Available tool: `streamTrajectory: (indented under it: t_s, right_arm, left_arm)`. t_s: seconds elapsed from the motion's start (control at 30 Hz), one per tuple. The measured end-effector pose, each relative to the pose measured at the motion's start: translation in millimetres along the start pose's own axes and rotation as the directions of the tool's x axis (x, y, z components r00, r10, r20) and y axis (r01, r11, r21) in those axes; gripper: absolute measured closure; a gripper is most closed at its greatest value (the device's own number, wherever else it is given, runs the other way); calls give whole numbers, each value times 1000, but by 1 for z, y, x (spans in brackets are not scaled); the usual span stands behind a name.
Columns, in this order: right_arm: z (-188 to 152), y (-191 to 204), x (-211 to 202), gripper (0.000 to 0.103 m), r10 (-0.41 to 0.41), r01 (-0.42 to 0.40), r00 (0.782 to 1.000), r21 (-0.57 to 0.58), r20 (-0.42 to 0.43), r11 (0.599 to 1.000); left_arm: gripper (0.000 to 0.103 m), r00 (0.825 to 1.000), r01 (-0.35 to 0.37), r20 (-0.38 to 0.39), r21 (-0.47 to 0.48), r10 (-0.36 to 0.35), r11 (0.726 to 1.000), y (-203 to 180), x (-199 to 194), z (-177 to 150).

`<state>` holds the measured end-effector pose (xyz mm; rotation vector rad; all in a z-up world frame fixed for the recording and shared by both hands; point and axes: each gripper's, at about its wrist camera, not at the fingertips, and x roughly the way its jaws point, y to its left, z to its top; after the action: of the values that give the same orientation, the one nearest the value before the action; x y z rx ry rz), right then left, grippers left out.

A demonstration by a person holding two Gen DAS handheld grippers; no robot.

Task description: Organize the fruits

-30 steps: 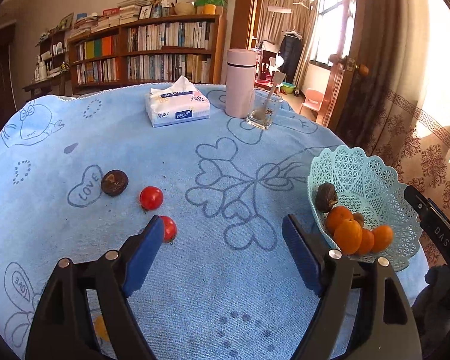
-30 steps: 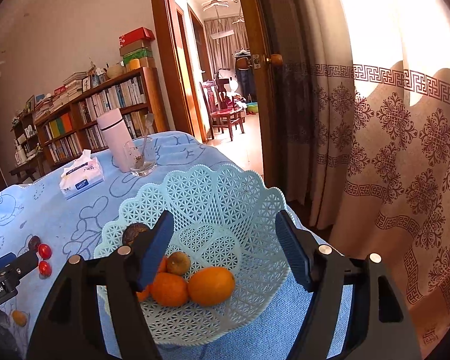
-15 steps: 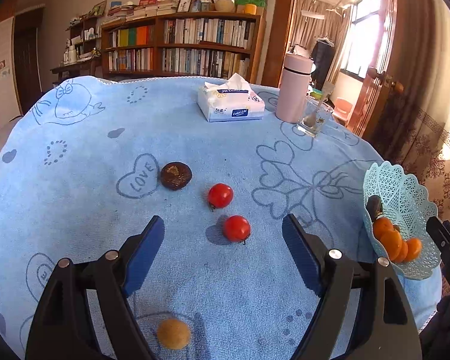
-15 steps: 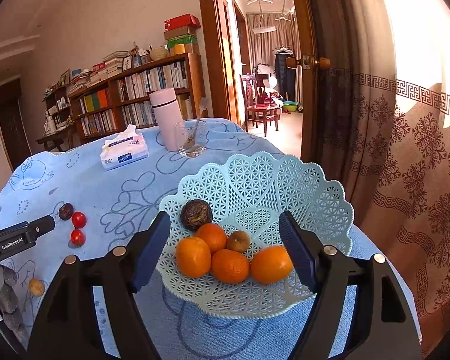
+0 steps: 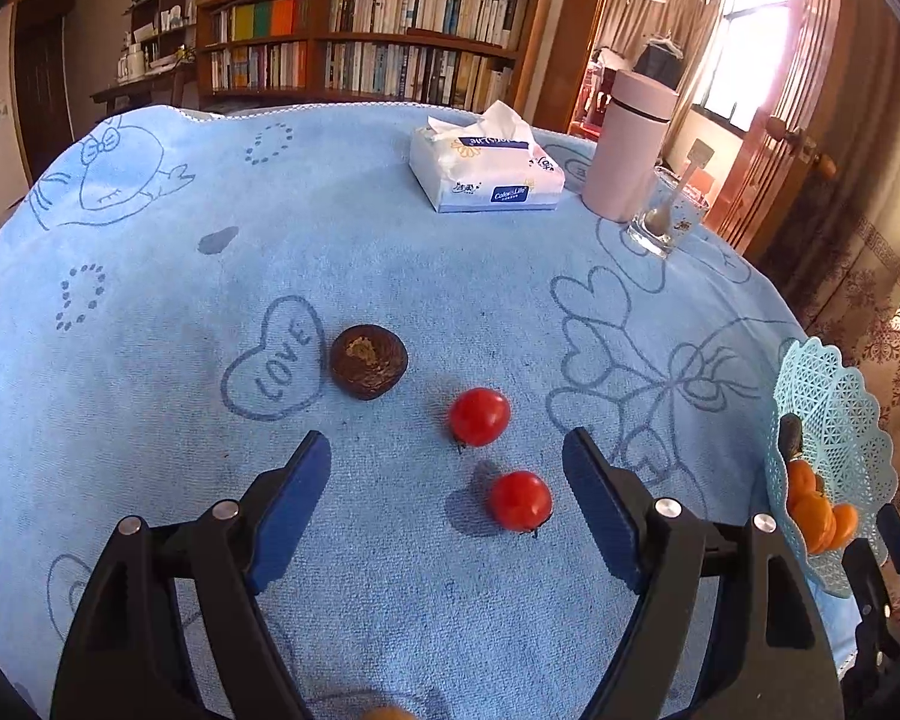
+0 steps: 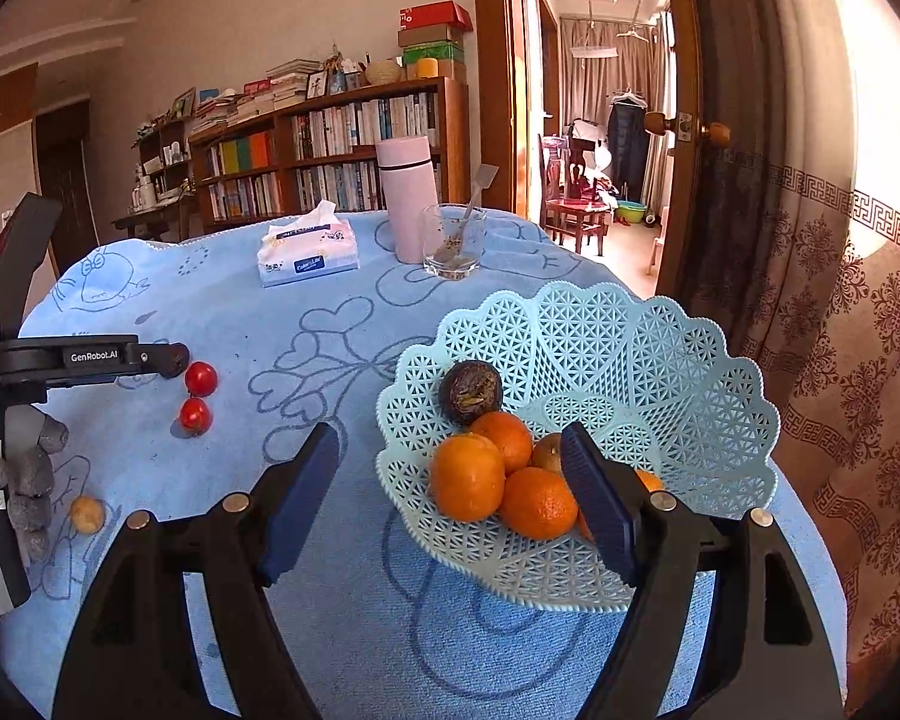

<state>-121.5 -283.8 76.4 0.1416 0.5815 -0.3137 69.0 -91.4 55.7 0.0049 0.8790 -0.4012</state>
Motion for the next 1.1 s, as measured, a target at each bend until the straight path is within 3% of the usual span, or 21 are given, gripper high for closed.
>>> streamTrajectory:
  t_s: [0.3,0.47,0.53,0.67,0.93,1.1]
  right_arm:
    - [-4,1,7,25,10,-10,1000,-6,-25,1000]
    - [-5,0,10,25,8,-8,999,-5,-32,1000]
    - [-5,0,11,25,7,-8,999,-6,-34,1000]
    - [-5,1,13,25,6,-6,999,-7,-39,1000]
    - [0,14,15,25,23,-23,999,-17,-36,1000]
    - [5,36,22,25,114,-115,990,-19,-82,993]
  left_arm:
    - [45,990,19,-140,-25,-22,999,-5,43,18]
    - [57,985,-1,-170,-37,-5,999,-3,62,21]
    - [59,987,2,-161,-41,-9,999,-2,62,21]
    - [74,987,47,-152,-59,-56,997,1,56,20]
    - [74,990,107,-80,-106,-116,989,10,21,15]
    - [74,993,119,-8,-115,-121,986,15,-5,14]
